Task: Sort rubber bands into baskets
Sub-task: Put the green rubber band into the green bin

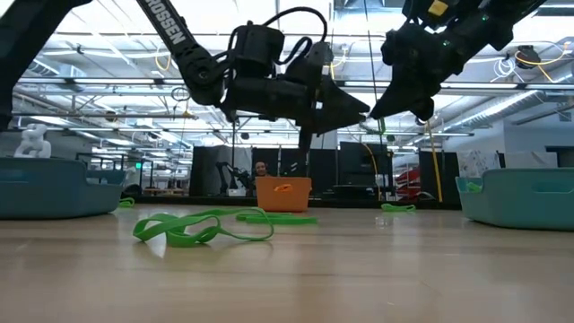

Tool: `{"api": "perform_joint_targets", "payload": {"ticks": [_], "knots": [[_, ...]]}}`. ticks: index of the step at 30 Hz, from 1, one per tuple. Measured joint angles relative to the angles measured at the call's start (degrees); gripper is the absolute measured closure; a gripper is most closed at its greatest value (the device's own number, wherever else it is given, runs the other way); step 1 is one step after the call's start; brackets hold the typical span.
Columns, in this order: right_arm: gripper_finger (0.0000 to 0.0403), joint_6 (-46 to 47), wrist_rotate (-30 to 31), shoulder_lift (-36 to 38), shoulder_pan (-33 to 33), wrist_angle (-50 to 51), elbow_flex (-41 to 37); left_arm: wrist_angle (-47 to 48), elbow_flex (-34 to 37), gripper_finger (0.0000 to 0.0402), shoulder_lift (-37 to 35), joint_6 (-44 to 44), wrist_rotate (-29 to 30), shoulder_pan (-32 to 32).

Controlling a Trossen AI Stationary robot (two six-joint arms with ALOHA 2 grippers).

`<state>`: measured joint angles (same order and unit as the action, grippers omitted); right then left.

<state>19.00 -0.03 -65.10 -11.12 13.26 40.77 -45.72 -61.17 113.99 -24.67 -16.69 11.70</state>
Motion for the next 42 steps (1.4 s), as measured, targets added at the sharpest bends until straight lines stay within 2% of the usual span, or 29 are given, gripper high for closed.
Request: {"api": "perform_joint_targets", "payload": {"ticks": [23, 26, 31, 35, 42], "knots": [[0.0402, 0.03, -0.32, 0.00, -0.01, -0.14, 0.00, 3.21, -0.02, 0.0303, 0.04, 1.57, 0.02, 0.00], [0.0402, 0.04, -0.33, 0.00, -0.01, -0.31, 0.00, 3.24, -0.02, 0.0319, 0.04, 1.60, 0.00, 0.00], [0.0403, -0.07, -0.33, 0.00, -0.01, -0.32, 0.00, 3.23, -0.02, 0.0388, 0.04, 3.99, -0.04, -0.01], [0.0390, -1.60, -2.27, 0.00, -0.06, 0.95, 0.04, 3.22, -0.02, 0.0393, 0.04, 4.17, -0.02, -0.11], [0.0339, -5.03, -2.93, 0.43, -0.46, 1.35, 0.04, 3.26, -0.02, 0.0398, 0.04, 4.59, 0.02, -0.11]]}}
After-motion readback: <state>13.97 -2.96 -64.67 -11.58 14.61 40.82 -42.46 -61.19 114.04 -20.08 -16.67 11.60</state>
